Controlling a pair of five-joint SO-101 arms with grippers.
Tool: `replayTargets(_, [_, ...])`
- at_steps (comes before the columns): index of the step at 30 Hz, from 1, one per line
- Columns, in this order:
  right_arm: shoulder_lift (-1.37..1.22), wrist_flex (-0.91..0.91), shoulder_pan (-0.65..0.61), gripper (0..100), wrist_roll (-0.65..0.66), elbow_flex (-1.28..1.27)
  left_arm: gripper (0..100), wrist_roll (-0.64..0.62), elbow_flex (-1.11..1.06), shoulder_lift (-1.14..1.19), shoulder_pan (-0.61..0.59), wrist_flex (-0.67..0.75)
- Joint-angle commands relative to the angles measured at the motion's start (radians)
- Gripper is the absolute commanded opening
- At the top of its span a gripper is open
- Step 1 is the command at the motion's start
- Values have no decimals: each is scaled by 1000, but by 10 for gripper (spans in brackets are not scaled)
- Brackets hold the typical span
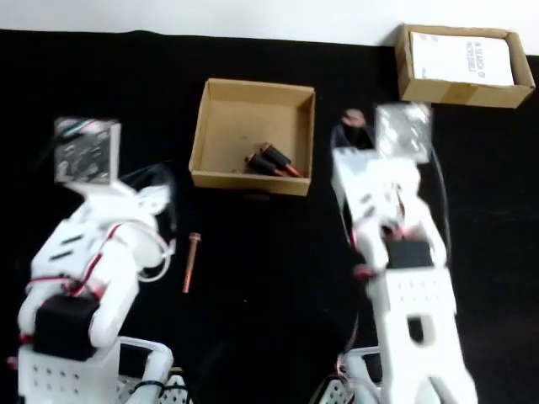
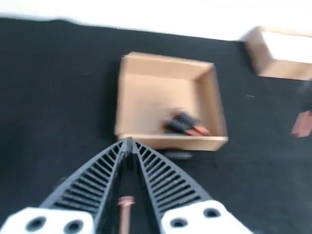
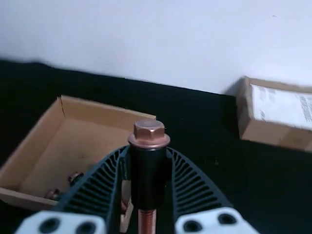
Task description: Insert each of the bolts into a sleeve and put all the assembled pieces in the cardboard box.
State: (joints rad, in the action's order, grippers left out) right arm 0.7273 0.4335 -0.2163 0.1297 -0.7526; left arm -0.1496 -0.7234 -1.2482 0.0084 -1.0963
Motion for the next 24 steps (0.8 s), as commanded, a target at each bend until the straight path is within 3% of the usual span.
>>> replayTargets(1, [-220,5,-58,6,184,214,8,6,-183,-159,-105,-3])
replayTargets(6, [-467,5,-128,6,476,372,8,-121,-490,-438,-131,-8])
replayTargets(10, [-613,5,-176,6,618,476,8,-180,-621,-591,-225,29])
replayTargets(16, [-760,5,-236,6,689,545,8,-187,-773,-547,-249,98])
replayTargets(21, [-840,1,-246,6,689,509,8,-368,-909,-564,-248,183])
replayTargets(24, [-886,-1,-254,8,687,503,8,-331,-974,-562,-249,236])
